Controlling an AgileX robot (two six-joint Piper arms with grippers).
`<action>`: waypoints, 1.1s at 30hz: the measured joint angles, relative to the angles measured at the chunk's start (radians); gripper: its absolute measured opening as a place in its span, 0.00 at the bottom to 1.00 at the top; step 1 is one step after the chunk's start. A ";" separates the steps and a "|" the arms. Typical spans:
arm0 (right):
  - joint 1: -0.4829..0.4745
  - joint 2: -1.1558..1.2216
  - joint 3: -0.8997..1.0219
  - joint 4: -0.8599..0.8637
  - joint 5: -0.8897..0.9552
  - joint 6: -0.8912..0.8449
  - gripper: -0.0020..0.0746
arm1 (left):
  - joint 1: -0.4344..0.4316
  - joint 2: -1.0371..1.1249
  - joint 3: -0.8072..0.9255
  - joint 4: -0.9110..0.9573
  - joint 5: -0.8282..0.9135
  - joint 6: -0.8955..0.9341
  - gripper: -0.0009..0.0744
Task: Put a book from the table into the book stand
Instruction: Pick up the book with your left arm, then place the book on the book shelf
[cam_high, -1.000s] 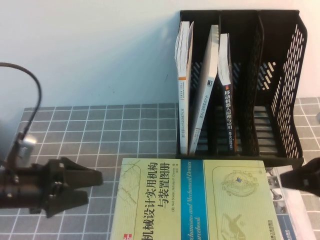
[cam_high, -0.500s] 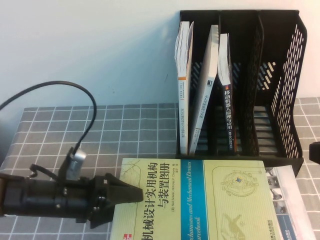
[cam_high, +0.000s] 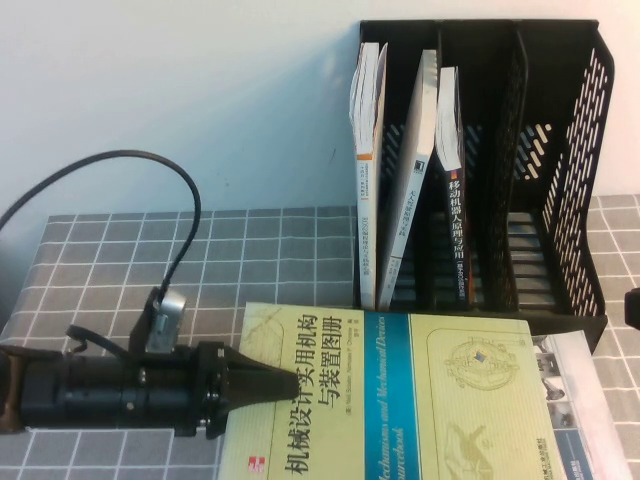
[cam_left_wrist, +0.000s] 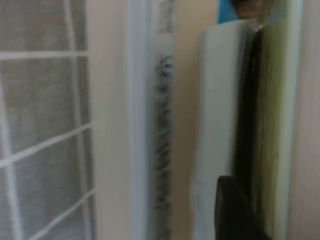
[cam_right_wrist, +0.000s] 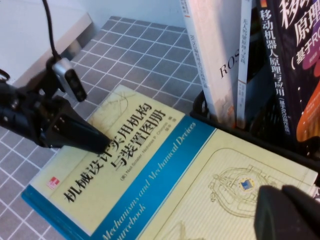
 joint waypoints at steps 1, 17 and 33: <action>0.000 0.000 0.000 -0.002 0.000 0.000 0.02 | 0.000 -0.025 0.000 0.004 -0.007 -0.013 0.39; 0.000 0.000 0.000 -0.008 0.000 0.000 0.02 | 0.000 -0.657 -0.398 0.310 -0.029 -0.461 0.27; 0.000 -0.266 0.000 -0.292 -0.148 0.252 0.02 | -0.076 -0.567 -1.013 0.508 -0.241 -0.746 0.27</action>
